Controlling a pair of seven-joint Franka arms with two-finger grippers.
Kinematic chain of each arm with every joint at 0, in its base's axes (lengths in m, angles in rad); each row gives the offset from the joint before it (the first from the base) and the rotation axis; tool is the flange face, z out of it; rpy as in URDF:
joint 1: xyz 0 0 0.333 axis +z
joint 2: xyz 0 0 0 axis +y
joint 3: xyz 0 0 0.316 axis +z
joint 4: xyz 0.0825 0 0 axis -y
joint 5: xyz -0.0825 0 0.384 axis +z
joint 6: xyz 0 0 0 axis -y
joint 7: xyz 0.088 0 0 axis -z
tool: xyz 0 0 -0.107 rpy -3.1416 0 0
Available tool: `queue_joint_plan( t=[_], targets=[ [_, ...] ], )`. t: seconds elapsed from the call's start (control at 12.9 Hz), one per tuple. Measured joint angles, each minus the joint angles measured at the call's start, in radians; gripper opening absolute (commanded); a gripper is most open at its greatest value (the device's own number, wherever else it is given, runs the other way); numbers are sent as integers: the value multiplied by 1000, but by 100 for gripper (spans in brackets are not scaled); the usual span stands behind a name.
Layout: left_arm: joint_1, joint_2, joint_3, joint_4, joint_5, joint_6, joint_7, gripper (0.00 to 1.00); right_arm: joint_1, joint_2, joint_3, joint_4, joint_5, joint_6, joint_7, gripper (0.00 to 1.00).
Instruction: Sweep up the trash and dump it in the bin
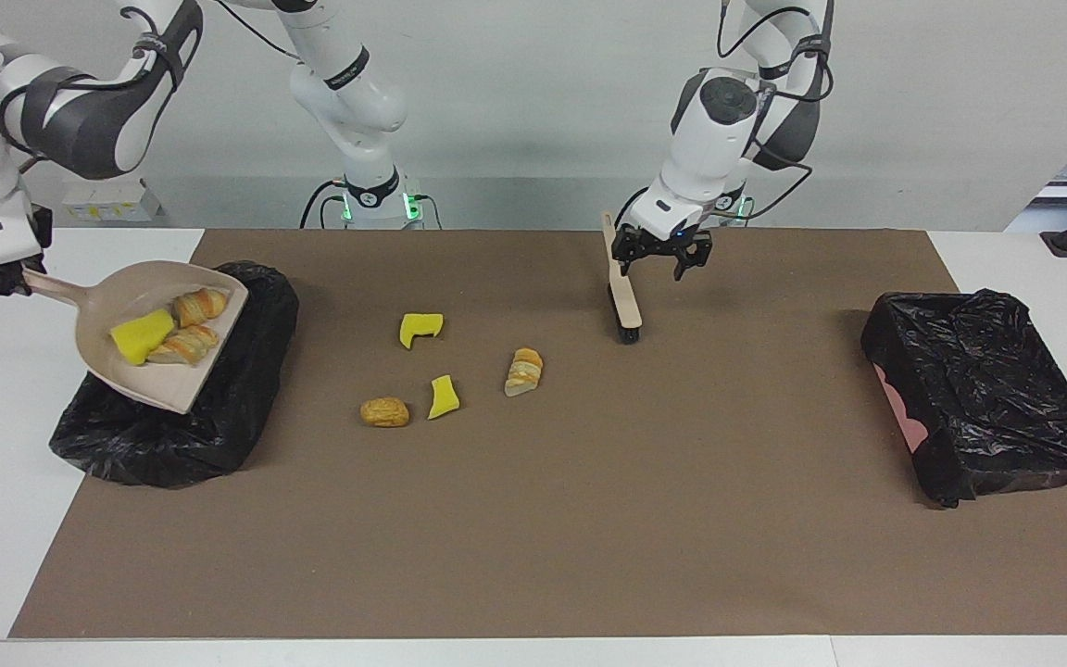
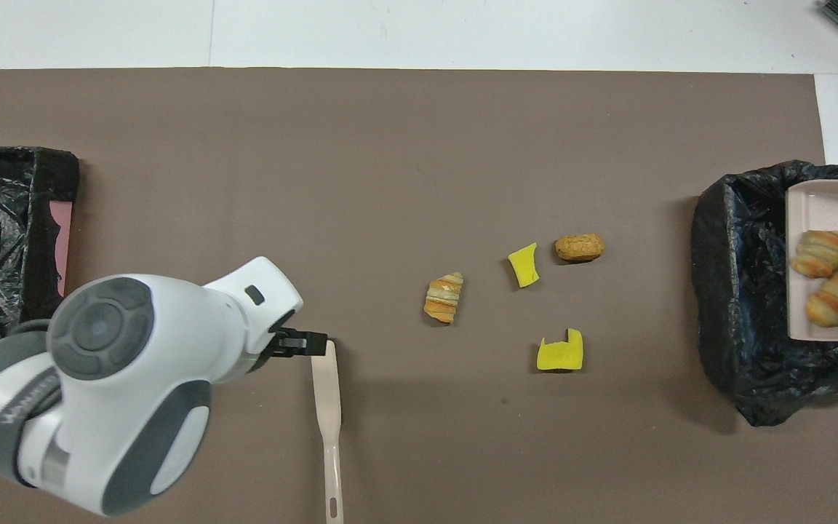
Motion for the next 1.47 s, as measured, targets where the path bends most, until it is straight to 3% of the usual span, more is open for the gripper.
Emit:
queue_joint_plan(
  t=[0.54, 0.85, 1.16, 1.47],
  targets=[
    [188, 32, 3, 351, 55, -171, 228, 100, -5, -74, 7, -116, -361, 25, 19, 0],
    [284, 106, 5, 572, 57, -334, 349, 100, 28, -134, 16, -122, -455, 27, 23, 0],
    [292, 163, 2, 637, 74, -370, 371, 100, 67, -162, 23, -125, -460, 34, 23, 0],
    [293, 203, 5, 704, 88, -428, 378, 100, 86, -196, 23, -139, -574, 35, 23, 0]
  ],
)
